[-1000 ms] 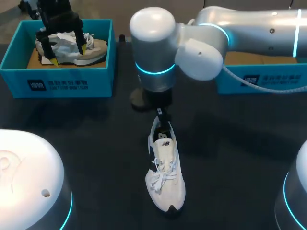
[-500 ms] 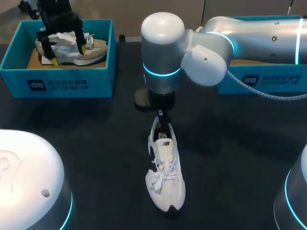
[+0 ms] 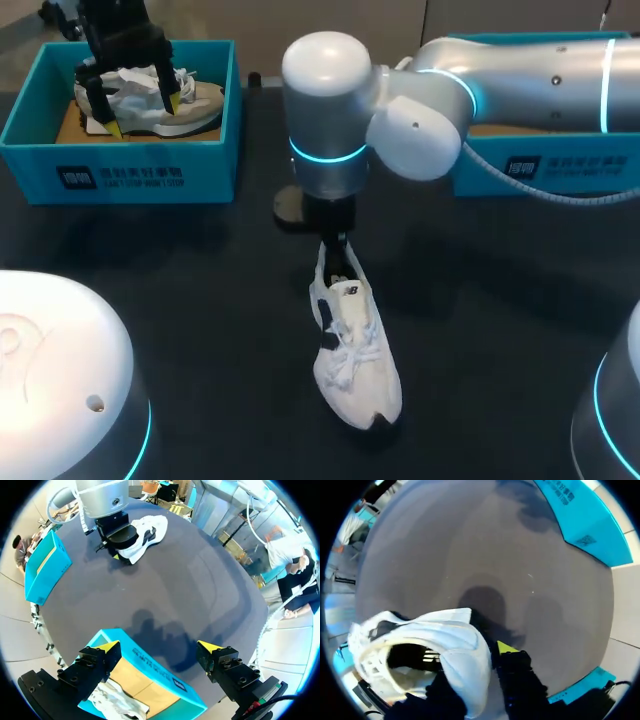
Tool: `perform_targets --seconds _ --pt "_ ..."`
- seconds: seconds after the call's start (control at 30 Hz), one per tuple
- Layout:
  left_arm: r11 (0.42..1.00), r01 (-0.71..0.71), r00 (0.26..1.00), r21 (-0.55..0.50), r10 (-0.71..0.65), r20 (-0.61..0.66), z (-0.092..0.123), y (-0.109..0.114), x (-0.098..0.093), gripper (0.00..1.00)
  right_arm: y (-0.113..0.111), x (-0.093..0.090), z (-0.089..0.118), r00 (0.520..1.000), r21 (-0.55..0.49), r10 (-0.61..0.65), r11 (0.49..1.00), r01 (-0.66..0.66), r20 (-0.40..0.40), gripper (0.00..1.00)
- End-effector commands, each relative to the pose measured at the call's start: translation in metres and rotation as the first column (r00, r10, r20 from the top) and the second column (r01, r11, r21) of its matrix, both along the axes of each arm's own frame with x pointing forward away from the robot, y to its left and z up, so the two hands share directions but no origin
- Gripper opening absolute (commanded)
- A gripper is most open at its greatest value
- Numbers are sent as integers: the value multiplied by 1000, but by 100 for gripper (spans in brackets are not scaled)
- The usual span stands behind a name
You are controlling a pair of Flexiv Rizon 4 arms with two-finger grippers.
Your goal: Take the shoe out of the shoebox, open the shoe tongue, remove and reinsert the insole, then place the shoe into the shoebox
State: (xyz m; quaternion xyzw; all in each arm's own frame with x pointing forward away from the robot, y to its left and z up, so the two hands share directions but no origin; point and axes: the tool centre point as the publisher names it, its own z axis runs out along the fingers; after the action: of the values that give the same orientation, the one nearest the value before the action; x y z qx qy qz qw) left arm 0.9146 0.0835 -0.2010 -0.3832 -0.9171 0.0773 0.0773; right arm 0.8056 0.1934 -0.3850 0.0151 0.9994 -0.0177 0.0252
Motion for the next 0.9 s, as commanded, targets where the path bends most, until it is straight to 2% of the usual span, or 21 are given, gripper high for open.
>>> perform_targets --seconds 0.03,0.1,0.27,0.4,0.43,0.5,0.9 --pt "1000 1 1000 3 -1 -1 0 0 1 100 -4 -7 22 1000 -14 -13 1000 14 17 0" --pt "1000 1 1000 3 -1 -1 0 0 1 100 -7 -8 29 999 -18 -21 1000 21 28 0" --pt "1000 1 1000 3 -1 -1 0 0 1 100 -30 -3 64 998 -66 -17 998 20 57 0" --pt "1000 1 1000 3 -1 -1 0 0 1 100 -51 4 97 996 -98 -18 995 26 83 0" --pt "1000 1 1000 3 -1 -1 0 0 1 100 -61 10 115 995 -100 3 995 6 98 0" --pt "1000 1 1000 3 -1 -1 0 0 1 100 -75 17 135 996 -70 11 998 -4 90 0" --pt "1000 1 1000 3 -1 -1 0 0 1 100 -75 17 135 996 -70 11 998 -4 90 0"
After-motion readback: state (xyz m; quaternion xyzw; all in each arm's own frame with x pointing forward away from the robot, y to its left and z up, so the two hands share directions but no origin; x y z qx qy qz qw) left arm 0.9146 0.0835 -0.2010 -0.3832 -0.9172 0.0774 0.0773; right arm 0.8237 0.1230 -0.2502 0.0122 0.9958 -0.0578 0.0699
